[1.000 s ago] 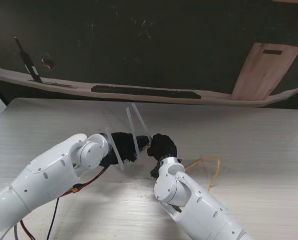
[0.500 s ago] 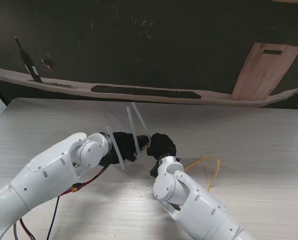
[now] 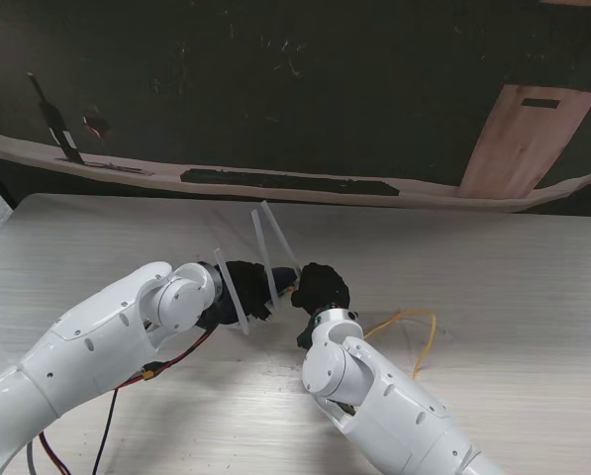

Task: Untangle the Ethernet cable and plug it into the router

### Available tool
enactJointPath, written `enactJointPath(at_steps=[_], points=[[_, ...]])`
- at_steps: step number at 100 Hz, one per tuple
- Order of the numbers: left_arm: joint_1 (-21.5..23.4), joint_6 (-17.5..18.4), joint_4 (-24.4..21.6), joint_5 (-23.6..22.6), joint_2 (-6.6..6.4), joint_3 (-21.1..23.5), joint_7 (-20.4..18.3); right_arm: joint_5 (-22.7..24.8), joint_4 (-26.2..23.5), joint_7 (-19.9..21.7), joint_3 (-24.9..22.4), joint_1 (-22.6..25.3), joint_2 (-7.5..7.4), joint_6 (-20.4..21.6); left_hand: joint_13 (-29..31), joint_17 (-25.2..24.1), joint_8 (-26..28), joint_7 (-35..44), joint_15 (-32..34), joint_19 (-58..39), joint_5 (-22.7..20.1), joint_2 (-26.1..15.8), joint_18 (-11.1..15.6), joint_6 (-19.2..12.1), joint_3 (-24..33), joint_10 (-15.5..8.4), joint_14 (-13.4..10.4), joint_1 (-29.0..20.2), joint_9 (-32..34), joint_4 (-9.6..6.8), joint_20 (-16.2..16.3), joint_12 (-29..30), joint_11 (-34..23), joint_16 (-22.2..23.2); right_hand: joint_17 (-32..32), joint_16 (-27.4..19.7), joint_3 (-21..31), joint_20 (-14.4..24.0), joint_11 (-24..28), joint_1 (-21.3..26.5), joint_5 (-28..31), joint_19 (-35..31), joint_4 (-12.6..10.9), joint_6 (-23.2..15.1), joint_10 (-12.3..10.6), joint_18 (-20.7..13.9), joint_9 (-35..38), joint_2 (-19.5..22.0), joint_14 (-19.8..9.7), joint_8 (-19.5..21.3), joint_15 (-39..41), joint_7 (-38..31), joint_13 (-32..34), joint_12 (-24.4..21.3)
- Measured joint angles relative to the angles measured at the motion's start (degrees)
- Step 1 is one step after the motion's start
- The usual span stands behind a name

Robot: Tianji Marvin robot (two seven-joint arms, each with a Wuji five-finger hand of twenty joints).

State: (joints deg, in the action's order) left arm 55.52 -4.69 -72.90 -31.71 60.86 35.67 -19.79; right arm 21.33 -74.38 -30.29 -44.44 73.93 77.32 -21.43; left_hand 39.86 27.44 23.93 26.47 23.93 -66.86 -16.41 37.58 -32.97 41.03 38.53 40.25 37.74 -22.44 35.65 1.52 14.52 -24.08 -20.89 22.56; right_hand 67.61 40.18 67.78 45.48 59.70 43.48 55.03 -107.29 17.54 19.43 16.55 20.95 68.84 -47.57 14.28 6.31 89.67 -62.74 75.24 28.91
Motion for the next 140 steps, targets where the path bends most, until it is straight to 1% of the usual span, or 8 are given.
enactJointPath(at_steps=[53, 91, 107, 140], points=[[-0.05, 0.05, -0.01, -0.03, -0.02, -0.09, 0.03, 0.86, -0.03, 0.35, -0.01, 0.16, -0.20, -0.01, 0.08, 0.10, 0.00, 0.00, 0.00, -0.21, 0.00, -0.02, 0.00, 0.01, 0.00, 0.00, 0.00, 0.00, 0.22, 0.07, 0.00, 0.00, 0.00, 0.98, 0.00, 0.00, -0.35, 0.02, 0.01, 0.00, 0.00, 0.00, 0.00, 0.00, 0.00, 0.00, 0.01, -0.01, 0.00, -0.01, 0.01, 0.08, 0.00, 0.00], [-0.68, 0.35, 0.23, 0.42, -0.15, -0.82, -0.11, 0.97, 0.19, 0.08, 0.07, 0.05, -0.17, 0.08, 0.55, 0.29, 0.00, 0.00, 0.00, -0.79, -0.19, -0.09, -0.10, 0.18, 0.00, 0.00, 0.01, 0.00, 0.52, 0.09, 0.00, 0.00, 0.00, 1.49, 0.03, 0.66, -0.47, 0.94, 0.03, 0.00, 0.01, 0.00, 0.00, 0.00, 0.00, 0.00, 0.01, -0.01, 0.00, -0.01, 0.18, 0.06, 0.01, 0.38], [-0.73, 0.42, 0.17, 0.36, -0.16, -0.81, -0.27, 0.99, 0.59, -0.56, 0.03, -0.01, 0.10, 0.08, 0.58, 0.32, 0.00, 0.00, 0.02, -0.81, -0.19, -0.63, -0.11, 0.26, 0.00, 0.00, 0.01, 0.00, 0.56, 0.18, 0.00, 0.00, 0.00, 2.03, 0.10, 0.71, -0.96, 1.38, 0.07, 0.00, 0.07, 0.00, 0.00, -0.04, 0.00, 0.00, 0.03, -0.01, 0.00, -0.01, 0.33, -0.05, 0.03, 0.49], [-0.54, -0.23, -0.18, 0.16, -0.17, -0.82, -0.21, 0.76, 0.64, -0.38, 0.13, -0.19, 0.03, 0.52, 0.63, 0.36, -0.01, 0.00, 0.06, -0.84, -0.19, -0.93, -0.11, 0.31, 0.00, 0.00, -0.02, 0.00, 0.58, 0.20, 0.00, 0.00, 0.00, 2.77, 0.20, 0.77, -0.98, 2.19, 0.16, 0.00, 0.08, 0.00, 0.00, -0.04, 0.00, -0.01, 0.07, -0.01, 0.00, -0.01, 0.62, -0.06, 0.06, 0.60]])
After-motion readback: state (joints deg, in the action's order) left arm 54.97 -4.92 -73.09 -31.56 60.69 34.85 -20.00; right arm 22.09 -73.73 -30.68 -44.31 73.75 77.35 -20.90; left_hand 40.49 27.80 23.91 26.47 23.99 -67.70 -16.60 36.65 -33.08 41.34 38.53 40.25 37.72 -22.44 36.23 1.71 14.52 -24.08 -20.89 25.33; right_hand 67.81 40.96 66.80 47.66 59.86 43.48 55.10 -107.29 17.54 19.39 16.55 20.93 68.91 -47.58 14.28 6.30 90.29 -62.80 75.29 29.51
